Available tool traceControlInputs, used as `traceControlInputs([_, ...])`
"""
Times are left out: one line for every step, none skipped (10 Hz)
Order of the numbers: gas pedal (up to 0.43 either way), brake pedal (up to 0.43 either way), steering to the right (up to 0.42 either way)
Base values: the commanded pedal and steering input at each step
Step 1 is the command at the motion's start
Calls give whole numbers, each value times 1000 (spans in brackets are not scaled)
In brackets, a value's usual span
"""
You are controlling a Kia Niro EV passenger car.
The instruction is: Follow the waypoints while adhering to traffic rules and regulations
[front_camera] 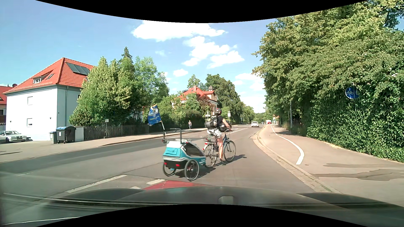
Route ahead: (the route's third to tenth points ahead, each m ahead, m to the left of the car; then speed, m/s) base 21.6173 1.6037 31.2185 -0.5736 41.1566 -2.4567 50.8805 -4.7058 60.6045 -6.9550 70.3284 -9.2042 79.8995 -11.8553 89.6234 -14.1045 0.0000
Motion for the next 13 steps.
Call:
traceControlInputs([0,646,32])
traceControlInputs([0,646,31])
traceControlInputs([0,640,32])
traceControlInputs([0,640,32])
traceControlInputs([0,640,32])
traceControlInputs([0,640,32])
traceControlInputs([0,640,32])
traceControlInputs([0,640,32])
traceControlInputs([0,640,32])
traceControlInputs([0,640,31])
traceControlInputs([0,640,32])
traceControlInputs([0,640,32])
traceControlInputs([0,640,32])
